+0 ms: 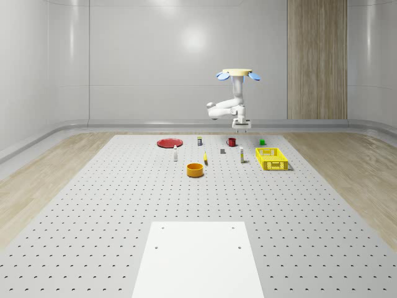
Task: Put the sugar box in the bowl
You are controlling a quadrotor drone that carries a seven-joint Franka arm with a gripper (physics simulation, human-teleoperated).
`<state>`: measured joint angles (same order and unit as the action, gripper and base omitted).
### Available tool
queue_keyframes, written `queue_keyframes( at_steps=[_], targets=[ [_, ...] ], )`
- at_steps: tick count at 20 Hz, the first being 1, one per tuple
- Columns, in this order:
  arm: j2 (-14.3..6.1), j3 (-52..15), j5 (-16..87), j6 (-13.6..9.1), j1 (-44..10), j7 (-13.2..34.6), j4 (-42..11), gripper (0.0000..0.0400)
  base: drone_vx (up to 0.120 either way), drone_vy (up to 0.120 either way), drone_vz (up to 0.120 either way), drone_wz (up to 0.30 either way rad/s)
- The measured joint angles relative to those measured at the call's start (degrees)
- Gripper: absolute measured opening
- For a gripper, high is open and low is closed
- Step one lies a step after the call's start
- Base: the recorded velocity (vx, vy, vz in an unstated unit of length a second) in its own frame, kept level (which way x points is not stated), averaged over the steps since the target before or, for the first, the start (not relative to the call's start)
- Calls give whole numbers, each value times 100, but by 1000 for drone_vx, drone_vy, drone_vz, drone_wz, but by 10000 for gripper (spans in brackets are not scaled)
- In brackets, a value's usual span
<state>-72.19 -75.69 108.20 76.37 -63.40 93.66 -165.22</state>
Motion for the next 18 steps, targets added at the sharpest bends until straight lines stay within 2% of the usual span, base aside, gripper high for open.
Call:
queue_keyframes(
  at_steps=[5,7,13,15,18],
  targets=[
    [-116,-29,-56,108,-33,31,7,400,120,-8,-104,0],
    [-162,-40,-78,150,-46,42,10,400,120,-100,0,0],
    [-291,-70,-139,270,-81,75,18,400,120,0,0,0],
    [-333,-80,-158,309,-92,85,20,400,120,-80,0,0],
    [-394,-93,-186,366,-109,100,24,400,120,0,-27,0]
  ],
)
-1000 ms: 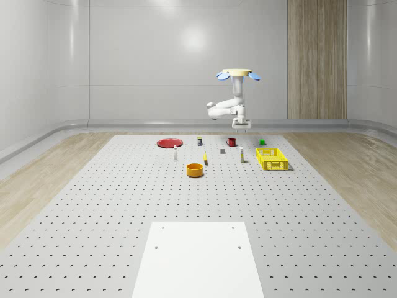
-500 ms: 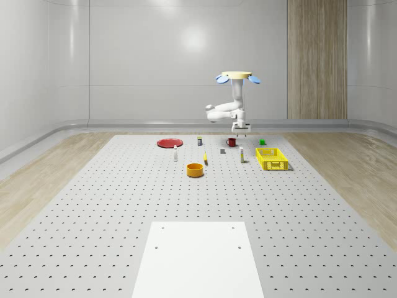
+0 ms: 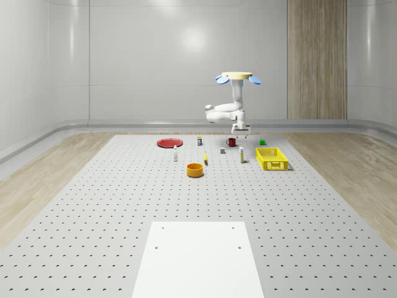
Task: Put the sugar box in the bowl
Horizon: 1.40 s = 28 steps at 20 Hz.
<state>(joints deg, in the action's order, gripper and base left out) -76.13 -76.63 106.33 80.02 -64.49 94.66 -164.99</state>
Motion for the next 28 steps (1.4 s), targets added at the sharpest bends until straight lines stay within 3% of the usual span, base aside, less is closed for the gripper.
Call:
queue_keyframes(
  at_steps=[8,20,28],
  targets=[
    [-153,-33,-69,142,-40,36,9,400,115,-20,-80,0],
    [-426,619,494,619,-81,5,153,400,0,0,0,0],
    [-452,910,773,832,-304,12,425,400,0,0,0,0]
  ],
)
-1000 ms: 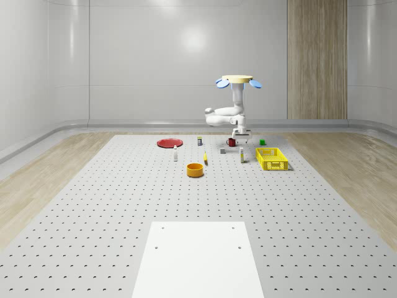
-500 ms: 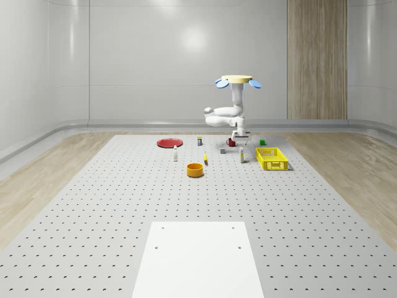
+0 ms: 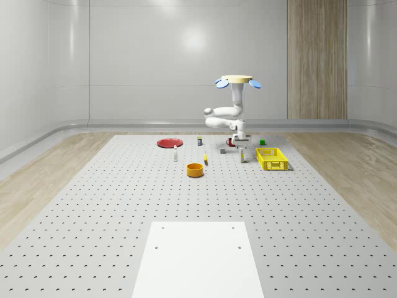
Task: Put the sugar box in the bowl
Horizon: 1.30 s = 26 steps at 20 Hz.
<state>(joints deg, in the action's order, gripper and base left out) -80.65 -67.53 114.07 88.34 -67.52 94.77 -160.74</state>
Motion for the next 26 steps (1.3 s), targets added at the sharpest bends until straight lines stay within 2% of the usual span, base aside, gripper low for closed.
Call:
queue_keyframes(
  at_steps=[5,6,7,9,12,20,23,26],
  targets=[
    [-22,210,192,136,-73,-4,119,400,0,0,0,0],
    [-25,236,216,153,-83,-4,134,376,0,0,0,0],
    [-27,257,234,167,-91,-4,147,315,0,0,0,0],
    [-31,287,261,189,-103,-4,166,231,0,0,0,0],
    [-37,313,285,209,-115,5,182,165,0,0,0,0],
    [-42,182,199,125,-107,19,129,163,0,0,0,0],
    [-39,-15,19,28,-83,8,56,163,0,-27,107,0],
    [-39,-173,-128,-44,-71,13,4,164,120,-120,120,0]
  ],
)
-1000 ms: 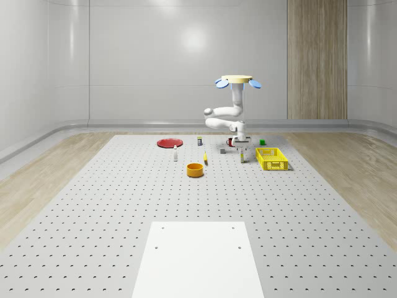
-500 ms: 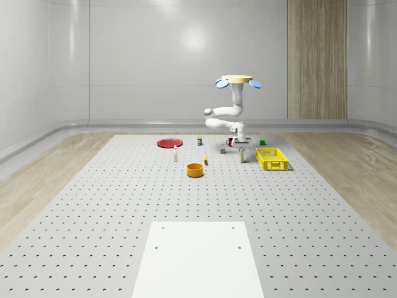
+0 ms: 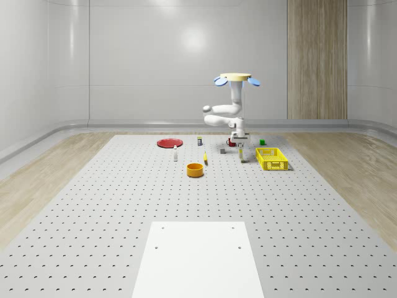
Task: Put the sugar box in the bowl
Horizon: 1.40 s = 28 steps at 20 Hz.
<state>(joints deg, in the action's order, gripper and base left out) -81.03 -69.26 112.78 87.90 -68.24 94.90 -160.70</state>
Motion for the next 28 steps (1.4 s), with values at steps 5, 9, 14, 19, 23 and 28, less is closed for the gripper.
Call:
queue_keyframes(
  at_steps=[5,9,14,19,23,28],
  targets=[
    [-9,-136,-130,-49,1,10,-39,164,120,-120,120,0],
    [-22,-181,-176,-54,-3,18,-50,164,120,-120,120,0],
    [-41,-203,-203,-44,-10,29,-54,164,120,-120,120,0],
    [-61,-213,-218,-28,-18,37,-54,164,120,-120,72,0],
    [-77,-217,-227,-14,-24,42,-53,164,120,-120,0,0],
    [-96,-221,-236,3,-30,48,-52,164,120,-120,0,0]
  ],
)
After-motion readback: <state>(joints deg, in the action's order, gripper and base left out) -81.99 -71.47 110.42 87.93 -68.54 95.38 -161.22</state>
